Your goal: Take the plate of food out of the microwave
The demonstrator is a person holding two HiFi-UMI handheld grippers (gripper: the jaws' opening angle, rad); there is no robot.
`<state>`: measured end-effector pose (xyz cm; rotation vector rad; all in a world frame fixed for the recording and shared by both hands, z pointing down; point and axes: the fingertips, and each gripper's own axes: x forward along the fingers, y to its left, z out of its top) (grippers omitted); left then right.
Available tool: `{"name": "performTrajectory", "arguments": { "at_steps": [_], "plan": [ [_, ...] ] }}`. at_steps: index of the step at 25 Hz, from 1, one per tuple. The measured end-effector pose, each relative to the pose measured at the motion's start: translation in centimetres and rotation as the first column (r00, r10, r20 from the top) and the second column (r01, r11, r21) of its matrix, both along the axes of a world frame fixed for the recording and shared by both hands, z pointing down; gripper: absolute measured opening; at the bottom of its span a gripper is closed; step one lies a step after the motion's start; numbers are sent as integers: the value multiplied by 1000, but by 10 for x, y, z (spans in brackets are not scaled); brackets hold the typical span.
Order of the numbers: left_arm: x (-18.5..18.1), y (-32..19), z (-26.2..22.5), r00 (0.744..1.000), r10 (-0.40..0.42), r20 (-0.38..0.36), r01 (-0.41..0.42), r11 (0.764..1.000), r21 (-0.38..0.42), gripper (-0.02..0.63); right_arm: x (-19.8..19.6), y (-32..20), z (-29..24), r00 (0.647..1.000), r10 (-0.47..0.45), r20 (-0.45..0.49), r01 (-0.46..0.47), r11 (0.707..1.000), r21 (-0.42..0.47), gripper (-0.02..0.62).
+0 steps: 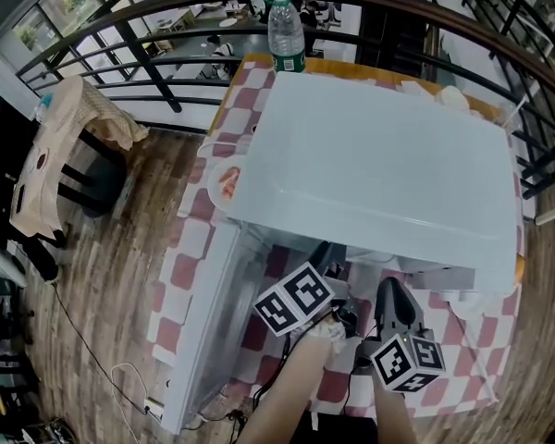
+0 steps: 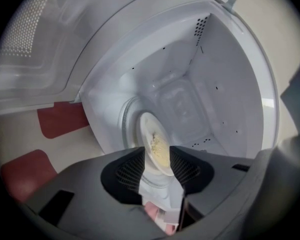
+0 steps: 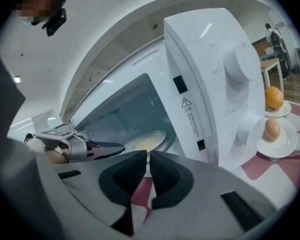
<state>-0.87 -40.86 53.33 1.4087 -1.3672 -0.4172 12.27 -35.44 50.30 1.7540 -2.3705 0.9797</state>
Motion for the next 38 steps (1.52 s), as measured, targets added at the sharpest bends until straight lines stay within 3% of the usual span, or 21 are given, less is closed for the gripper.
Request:
{"name": "performTrajectory", "arguments": {
  "at_steps": [25,32,35,38],
  "plan": [
    [1,-13,8,998,-2,-61,0,999,-40,155,14,-4,2,998,52,26,-52,999,-11,34],
    [0,-14,14,999,4,-51,-7,998,-66,97,14,-4,5,998,50,36,-50,999,-19,34],
    [-2,-12,18,999,-7,-53,3,997,-83,35,14,-4,6,998,48,39,-48,999,-21,34],
    [-2,-12,19,998,-11,-61,6,997,-81,32,14,-4,6,998,46,41,-45,999,-23,34]
  ]
}}
